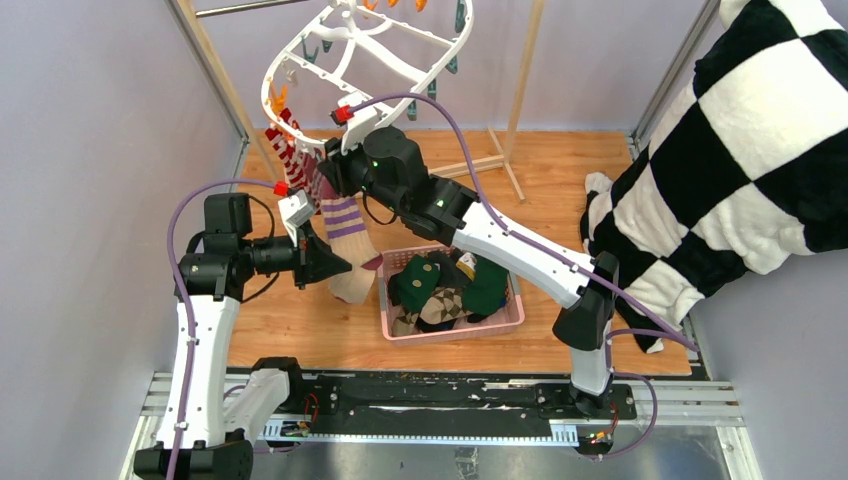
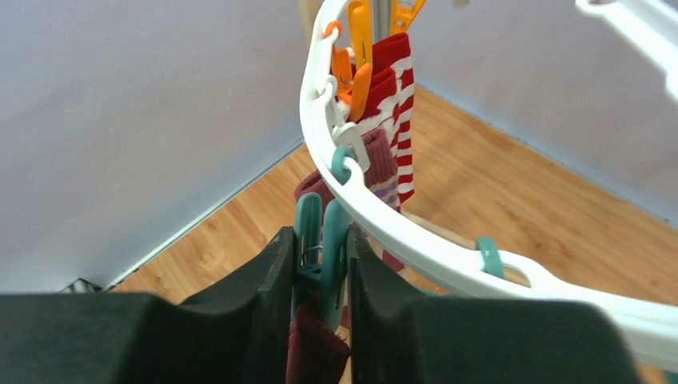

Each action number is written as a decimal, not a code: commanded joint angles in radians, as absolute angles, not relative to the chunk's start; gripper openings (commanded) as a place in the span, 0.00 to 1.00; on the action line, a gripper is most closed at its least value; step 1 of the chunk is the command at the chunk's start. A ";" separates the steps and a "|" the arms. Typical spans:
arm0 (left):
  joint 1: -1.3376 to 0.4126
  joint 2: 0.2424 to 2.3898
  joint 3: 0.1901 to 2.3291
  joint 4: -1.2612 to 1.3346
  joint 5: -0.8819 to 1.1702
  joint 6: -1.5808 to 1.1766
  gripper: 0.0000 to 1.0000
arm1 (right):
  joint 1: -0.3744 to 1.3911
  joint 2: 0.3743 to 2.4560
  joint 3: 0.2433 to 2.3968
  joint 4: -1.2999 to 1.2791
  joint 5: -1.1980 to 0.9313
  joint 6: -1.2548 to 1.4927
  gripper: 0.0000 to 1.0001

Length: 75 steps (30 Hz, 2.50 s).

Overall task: Remove the socks clipped to the hanger
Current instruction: Remove the sock from the hanger, then place the sock in the bin.

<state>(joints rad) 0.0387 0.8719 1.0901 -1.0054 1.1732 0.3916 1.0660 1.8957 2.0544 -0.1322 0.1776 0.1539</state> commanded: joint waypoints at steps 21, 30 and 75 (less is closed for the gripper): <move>0.028 0.867 1.105 -1.012 1.197 0.413 0.00 | 0.962 1.611 1.614 0.136 -0.207 0.341 0.73; 0.025 0.876 1.142 -1.012 1.199 0.432 0.00 | 0.906 1.366 1.226 0.378 -0.696 0.299 0.86; 0.023 0.912 1.223 -1.011 0.812 0.362 1.00 | 0.629 1.151 0.794 -0.294 -0.164 0.287 0.00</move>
<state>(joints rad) 0.0238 0.9211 1.2060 -1.0115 0.8486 0.3626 0.6369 1.2552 0.8364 -0.1307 -0.4099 0.3119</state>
